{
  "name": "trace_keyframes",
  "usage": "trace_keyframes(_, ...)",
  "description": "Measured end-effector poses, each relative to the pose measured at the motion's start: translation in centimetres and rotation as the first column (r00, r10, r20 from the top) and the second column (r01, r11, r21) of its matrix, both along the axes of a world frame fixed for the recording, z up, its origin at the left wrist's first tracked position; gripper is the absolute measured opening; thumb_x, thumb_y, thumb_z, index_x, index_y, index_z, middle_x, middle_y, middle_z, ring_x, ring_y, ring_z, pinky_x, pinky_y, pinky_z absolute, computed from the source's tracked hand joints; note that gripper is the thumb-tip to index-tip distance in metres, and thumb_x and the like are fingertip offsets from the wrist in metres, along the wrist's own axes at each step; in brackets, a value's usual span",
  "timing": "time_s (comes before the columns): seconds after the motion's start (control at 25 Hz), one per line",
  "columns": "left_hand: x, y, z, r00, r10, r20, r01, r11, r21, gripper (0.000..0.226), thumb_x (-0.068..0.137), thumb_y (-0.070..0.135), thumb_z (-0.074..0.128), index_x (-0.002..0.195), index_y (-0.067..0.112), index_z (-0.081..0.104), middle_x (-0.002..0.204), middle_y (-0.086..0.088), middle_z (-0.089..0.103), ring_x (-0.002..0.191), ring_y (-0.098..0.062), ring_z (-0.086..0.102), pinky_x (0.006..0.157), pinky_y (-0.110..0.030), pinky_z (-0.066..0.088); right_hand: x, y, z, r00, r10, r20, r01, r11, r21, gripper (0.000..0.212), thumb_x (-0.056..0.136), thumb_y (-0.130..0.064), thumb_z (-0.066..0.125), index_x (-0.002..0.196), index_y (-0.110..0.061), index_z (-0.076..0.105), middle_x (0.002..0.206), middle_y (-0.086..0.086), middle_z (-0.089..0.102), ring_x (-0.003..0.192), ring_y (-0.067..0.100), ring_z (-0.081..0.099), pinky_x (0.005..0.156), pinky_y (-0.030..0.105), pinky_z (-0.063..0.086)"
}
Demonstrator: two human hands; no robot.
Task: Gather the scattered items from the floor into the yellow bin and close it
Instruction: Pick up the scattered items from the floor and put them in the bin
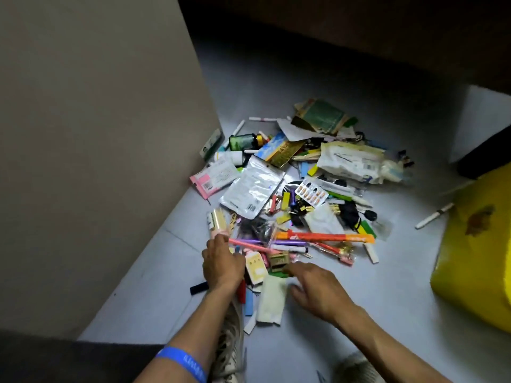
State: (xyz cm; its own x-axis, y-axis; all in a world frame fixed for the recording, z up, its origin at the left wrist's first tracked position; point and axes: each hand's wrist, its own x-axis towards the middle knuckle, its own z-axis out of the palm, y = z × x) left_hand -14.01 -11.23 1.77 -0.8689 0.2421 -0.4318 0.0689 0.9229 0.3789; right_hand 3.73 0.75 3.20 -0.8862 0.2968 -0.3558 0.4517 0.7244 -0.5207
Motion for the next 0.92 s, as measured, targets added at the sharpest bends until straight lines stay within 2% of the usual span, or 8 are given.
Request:
trace_keyframes(0.12,-0.3,-1.7,-1.7,0.998,0.014,0.064,-0.005,0.992,-0.129,0.054,0.081,0.038,0.069,0.127,0.022,0.044,0.121,-0.006,0.054,0.109,-0.03,0.054,0.09,-0.046,0.05,-1.0,-3.1,-3.3,0.896,0.444,0.011,-0.44,0.883,0.162,0.06,0.078,-0.024,0.066,0.134,-0.026,0.048,0.14,0.001,0.052,0.112,0.025,0.055,0.089,0.038,0.048)
trace_keyframes(0.24,-0.4,-2.1,-3.1,0.968,0.108,0.224,-0.095,0.993,-0.07,0.081,0.074,0.048,0.077,0.138,0.022,0.036,0.131,-0.007,0.053,0.118,-0.031,0.055,0.095,-0.046,0.049,-1.5,-4.1,-4.7,0.891,0.453,0.026,-0.442,0.853,0.278,0.067,0.061,-0.029,0.082,0.124,-0.023,0.059,0.125,0.004,0.061,0.094,0.025,0.061,0.077,0.034,0.052)
trace_keyframes(0.32,-0.5,-1.9,-3.8,0.951,0.142,0.275,-0.146,0.989,-0.006,0.076,0.075,0.039,0.08,0.136,0.023,0.039,0.13,-0.005,0.057,0.114,-0.027,0.058,0.093,-0.041,0.05,-1.7,-3.9,-5.0,0.896,0.443,0.041,-0.426,0.827,0.366,0.045,0.058,-0.032,0.084,0.099,-0.021,0.069,0.098,0.004,0.067,0.082,0.023,0.06,0.07,0.032,0.05)
trace_keyframes(0.44,-0.3,-1.3,-4.0,0.913,0.192,0.36,-0.227,0.972,0.06,0.042,0.081,0.022,0.074,0.117,0.028,0.052,0.115,-0.001,0.066,0.082,-0.009,0.06,0.068,-0.026,0.048,-1.0,-2.8,-5.1,0.952,0.285,0.114,-0.307,0.881,0.36,0.037,0.063,-0.042,0.079,0.088,-0.017,0.068,0.091,0.006,0.066,0.083,0.025,0.059,0.068,0.035,0.047)
trace_keyframes(0.6,0.7,-0.4,-3.3,0.889,0.202,0.41,-0.291,0.943,0.165,0.035,0.084,0.014,0.064,0.114,0.03,0.054,0.106,0.001,0.066,0.08,-0.008,0.059,0.07,-0.028,0.047,0.2,-1.8,-4.3,0.978,-0.199,0.069,0.207,0.966,-0.156,0.029,0.082,-0.052,0.063,0.09,-0.029,0.049,0.091,-0.005,0.065,0.078,0.015,0.058,0.06,0.028,0.038)
trace_keyframes(0.72,1.4,1.6,-1.4,0.88,0.246,0.407,-0.395,0.855,0.337,0.025,0.083,0.019,0.067,0.096,0.037,0.055,0.097,0.006,0.069,0.071,-0.008,0.066,0.059,-0.023,0.05,0.0,-0.2,-1.5,0.674,-0.728,0.125,0.626,0.474,-0.619,0.023,0.08,-0.036,0.077,0.089,-0.029,0.058,0.09,-0.006,0.073,0.073,0.008,0.068,0.056,0.02,0.049)
trace_keyframes(0.8,2.3,4.1,0.7,0.825,0.179,0.536,-0.454,0.775,0.44,0.026,0.081,0.022,0.073,0.094,0.038,0.057,0.09,0.006,0.072,0.067,-0.006,0.07,0.052,-0.02,0.052,-0.1,1.6,1.0,0.422,-0.881,0.211,0.632,0.119,-0.766,0.021,0.083,-0.02,0.075,0.1,-0.025,0.064,0.096,0.004,0.075,0.075,0.018,0.072,0.056,0.026,0.053)
trace_keyframes(0.92,5.7,9.7,4.5,0.739,-0.063,0.671,-0.409,0.75,0.52,0.028,0.077,0.018,0.074,0.101,0.029,0.065,0.086,0.002,0.076,0.072,-0.017,0.073,0.053,-0.027,0.054,2.6,5.5,5.7,0.12,-0.949,0.291,0.454,-0.208,-0.866,0.024,0.088,-0.008,0.061,0.111,-0.013,0.063,0.098,0.013,0.073,0.079,0.026,0.069,0.06,0.036,0.056)
